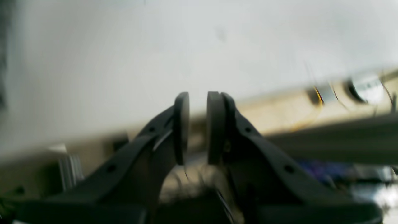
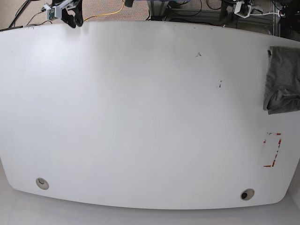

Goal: Layout the t-shirt on the table in an organized manner, then fold the t-shirt properly

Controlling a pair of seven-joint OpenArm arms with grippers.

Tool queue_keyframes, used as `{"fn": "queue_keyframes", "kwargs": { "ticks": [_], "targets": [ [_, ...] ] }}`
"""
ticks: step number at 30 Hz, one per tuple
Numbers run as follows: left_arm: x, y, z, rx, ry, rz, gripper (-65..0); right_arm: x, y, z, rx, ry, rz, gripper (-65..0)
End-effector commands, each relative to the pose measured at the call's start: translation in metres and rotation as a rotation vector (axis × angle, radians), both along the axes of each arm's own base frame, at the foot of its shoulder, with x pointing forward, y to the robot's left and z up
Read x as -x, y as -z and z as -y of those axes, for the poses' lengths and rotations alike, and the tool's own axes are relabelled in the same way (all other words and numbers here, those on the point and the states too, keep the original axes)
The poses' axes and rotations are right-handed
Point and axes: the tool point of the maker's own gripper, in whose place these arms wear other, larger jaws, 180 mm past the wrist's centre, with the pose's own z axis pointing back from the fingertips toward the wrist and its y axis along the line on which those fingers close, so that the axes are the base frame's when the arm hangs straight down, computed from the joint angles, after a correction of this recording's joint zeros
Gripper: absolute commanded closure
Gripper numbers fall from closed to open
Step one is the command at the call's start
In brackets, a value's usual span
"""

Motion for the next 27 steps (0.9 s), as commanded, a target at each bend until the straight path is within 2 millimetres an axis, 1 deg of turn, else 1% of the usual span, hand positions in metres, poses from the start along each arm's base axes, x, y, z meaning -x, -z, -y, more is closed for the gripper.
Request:
{"fn": "queue_keyframes", "kwargs": {
  "ticks": [1,2,6,7,9,11,13,14,15,17,19,22,24,27],
  "targets": [
    [0.029,-0.005,-0.001,0.007,-0.003,-0.057,-9.0,0.022,-0.006,-0.007,-0.043,0.018,-0.028,-13.0],
    [0.038,-0.004,-0.002,0.006,-0.004,-0.084,-9.0,0.031,-0.004,-0.008,-0.051,0.023,-0.054,-13.0],
    [0.090,0.008,-0.006,0.007,-0.021,-0.235,-9.0,0.073,0.006,-0.011,-0.075,0.050,-0.175,-13.0],
    [0.095,0.010,-0.007,0.007,-0.024,-0.250,-9.0,0.077,0.008,-0.013,-0.080,0.049,-0.187,-13.0],
    [0.115,0.023,-0.009,0.011,-0.040,-0.312,-9.0,0.093,0.020,-0.022,-0.118,0.055,-0.238,-13.0],
    [0.127,0.038,-0.013,0.013,-0.057,-0.352,-9.0,0.111,0.033,-0.028,-0.150,0.068,-0.296,-13.0],
    [0.132,0.052,-0.015,0.019,-0.062,-0.376,-9.0,0.121,0.046,-0.031,-0.171,0.065,-0.335,-13.0],
    [0.134,0.061,-0.014,0.026,-0.060,-0.388,-9.0,0.123,0.054,-0.032,-0.183,0.060,-0.348,-13.0],
    [0.133,0.068,-0.013,0.033,-0.059,-0.392,-9.0,0.124,0.061,-0.034,-0.196,0.055,-0.359,-13.0],
    [0.127,0.085,-0.011,0.044,-0.055,-0.396,-9.0,0.133,0.079,-0.040,-0.226,0.051,-0.403,-13.0],
    [0.125,0.100,-0.011,0.053,-0.060,-0.408,-9.0,0.139,0.096,-0.040,-0.243,0.052,-0.439,-13.0],
    [0.120,0.118,-0.009,0.066,-0.077,-0.420,-9.0,0.144,0.121,-0.039,-0.262,0.066,-0.483,-13.0],
    [0.113,0.130,-0.007,0.074,-0.078,-0.418,-9.0,0.147,0.136,-0.041,-0.275,0.070,-0.514,-13.0],
    [0.107,0.145,-0.002,0.089,-0.078,-0.431,-9.2,0.145,0.155,-0.041,-0.272,0.041,-0.547,-13.0]
  ]
}}
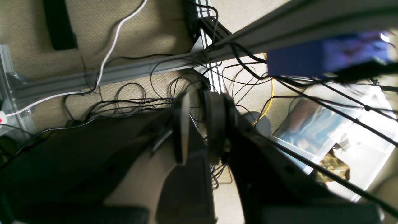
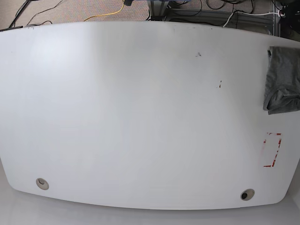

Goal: Layout the t-shirt on the table in an organized manner, then fold the t-shirt properly

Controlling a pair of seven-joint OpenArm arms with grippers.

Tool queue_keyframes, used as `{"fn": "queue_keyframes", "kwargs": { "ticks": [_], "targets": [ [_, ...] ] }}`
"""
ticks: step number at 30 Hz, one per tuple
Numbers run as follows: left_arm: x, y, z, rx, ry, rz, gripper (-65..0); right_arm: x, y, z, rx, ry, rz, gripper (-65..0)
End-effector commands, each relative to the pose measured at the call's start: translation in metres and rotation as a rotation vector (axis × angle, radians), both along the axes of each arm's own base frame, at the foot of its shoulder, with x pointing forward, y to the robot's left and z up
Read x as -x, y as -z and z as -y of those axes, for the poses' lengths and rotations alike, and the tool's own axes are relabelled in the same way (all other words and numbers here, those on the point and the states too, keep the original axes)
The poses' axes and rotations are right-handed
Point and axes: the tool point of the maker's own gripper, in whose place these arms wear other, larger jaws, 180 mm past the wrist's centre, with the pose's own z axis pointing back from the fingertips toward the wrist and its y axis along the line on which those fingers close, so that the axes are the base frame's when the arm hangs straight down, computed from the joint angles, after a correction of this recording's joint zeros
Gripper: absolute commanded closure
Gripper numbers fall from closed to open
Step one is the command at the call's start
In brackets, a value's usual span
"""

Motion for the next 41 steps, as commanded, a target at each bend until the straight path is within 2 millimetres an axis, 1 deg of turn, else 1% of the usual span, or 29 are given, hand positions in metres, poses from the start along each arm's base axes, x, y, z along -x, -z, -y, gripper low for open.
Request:
{"fn": "queue_keyframes", "kwargs": {
  "ticks": [1,2,4,7,10,12,14,17,21,22,23,24,26,28,32,34,36,38,41],
  "targets": [
    [0.005,0.012,0.005,0.023,-0.004,-0.026,-9.2,0.009,0.012,0.000,-0.012,-0.028,-0.034,-13.0],
    [0.002,0.018,0.007,0.028,-0.005,-0.031,-9.2,0.009,0.019,-0.002,-0.012,-0.040,-0.048,-13.0],
    [0.004,0.034,0.008,0.033,-0.016,-0.065,-9.2,0.009,0.031,-0.002,-0.007,-0.045,-0.061,-13.0],
    [0.001,0.055,0.007,0.035,-0.032,-0.104,-9.2,0.003,0.044,-0.011,-0.013,-0.028,-0.050,-13.0],
    [0.005,0.077,0.006,0.037,-0.051,-0.166,-9.2,0.001,0.056,-0.017,-0.016,-0.032,-0.060,-13.0],
    [0.004,0.092,0.004,0.035,-0.079,-0.206,-9.2,-0.002,0.065,-0.020,-0.021,-0.035,-0.076,-13.0],
    [0.007,0.102,0.002,0.035,-0.103,-0.245,-9.2,-0.003,0.071,-0.022,-0.026,-0.035,-0.091,-13.0],
    [0.003,0.115,0.000,0.032,-0.132,-0.289,-9.2,-0.012,0.081,-0.022,-0.020,-0.025,-0.104,-13.0],
    [0.000,0.126,-0.004,0.023,-0.159,-0.338,-9.2,-0.025,0.091,-0.021,-0.008,-0.008,-0.113,-13.0],
    [-0.004,0.129,-0.007,0.007,-0.166,-0.344,-9.3,-0.029,0.094,-0.020,-0.003,-0.004,-0.116,-13.0],
    [-0.003,0.131,-0.010,-0.011,-0.174,-0.354,-9.3,-0.031,0.096,-0.020,0.000,-0.001,-0.118,-13.0],
    [-0.005,0.134,-0.016,-0.044,-0.184,-0.362,-9.3,-0.034,0.097,-0.019,0.005,0.001,-0.118,-13.0],
    [0.000,0.138,-0.029,-0.113,-0.201,-0.389,-9.3,-0.038,0.101,-0.017,0.019,0.005,-0.123,-13.3],
    [0.002,0.140,-0.036,-0.163,-0.197,-0.406,-9.4,-0.041,0.103,-0.015,0.029,0.008,-0.125,-13.5],
    [-0.012,0.144,-0.035,-0.179,-0.163,-0.397,-10.7,-0.040,0.108,-0.015,0.048,-0.020,-0.145,-13.6],
    [-0.012,0.144,-0.034,-0.182,-0.152,-0.409,-11.2,-0.039,0.109,-0.016,0.056,-0.034,-0.152,-13.6],
    [-0.010,0.145,-0.033,-0.182,-0.145,-0.427,-11.4,-0.038,0.110,-0.021,0.056,-0.041,-0.156,-13.6],
    [-0.015,0.146,-0.032,-0.180,-0.145,-0.432,-11.4,-0.038,0.111,-0.026,0.056,-0.044,-0.156,-13.6],
    [-0.018,0.147,-0.018,-0.160,-0.140,-0.442,-11.4,-0.038,0.111,-0.029,0.056,-0.043,-0.157,-13.6]
  ]
}}
